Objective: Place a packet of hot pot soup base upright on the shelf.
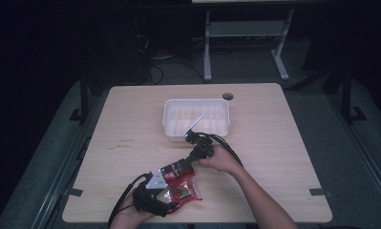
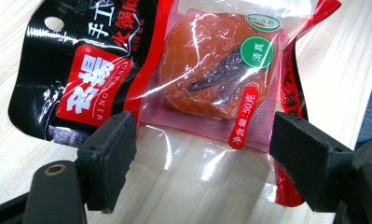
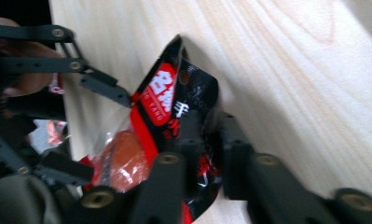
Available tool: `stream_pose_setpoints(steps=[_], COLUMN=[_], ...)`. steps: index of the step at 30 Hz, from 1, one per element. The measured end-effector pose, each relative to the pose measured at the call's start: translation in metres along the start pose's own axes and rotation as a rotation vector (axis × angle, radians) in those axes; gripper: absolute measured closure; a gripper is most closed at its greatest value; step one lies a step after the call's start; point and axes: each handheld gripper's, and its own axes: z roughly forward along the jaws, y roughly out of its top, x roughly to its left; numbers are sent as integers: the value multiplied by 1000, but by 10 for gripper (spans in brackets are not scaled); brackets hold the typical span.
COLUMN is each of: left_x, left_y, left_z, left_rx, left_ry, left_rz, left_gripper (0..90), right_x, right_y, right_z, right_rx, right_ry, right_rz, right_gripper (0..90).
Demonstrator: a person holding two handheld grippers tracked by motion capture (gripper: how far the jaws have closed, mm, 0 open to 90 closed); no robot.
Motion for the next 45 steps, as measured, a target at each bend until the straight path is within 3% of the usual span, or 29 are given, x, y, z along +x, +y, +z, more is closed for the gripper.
stream_pose_setpoints(steps=[8, 17, 25, 29, 31, 36, 45], left_x=[-1, 9, 19, 21, 22, 21, 22], left_y=[0, -5, -12, -14, -14, -12, -12], left_z=[-4, -26, -43, -45, -44, -43, -43], left_rx=[-6, -119, -209, -214, -207, -202, -203], left_ry=[14, 104, 172, 181, 181, 177, 179], left_rz=[17, -16, -66, -72, -70, -68, -72], left_gripper=[229, 224, 222, 221, 221, 221, 221], right_x=[4, 22, 51, 64, 70, 80, 82], right_y=[-2, -6, -14, -17, -18, -19, -15], right_z=[-5, -23, -56, -79, -91, -115, -135], right_rx=[-10, -84, -194, -263, -290, -352, -422], right_ry=[2, 9, 26, 27, 13, -87, -134], right_rz=[-12, -20, -67, -76, -82, -97, -61], right_gripper=[880, 893, 896, 897, 897, 897, 897])
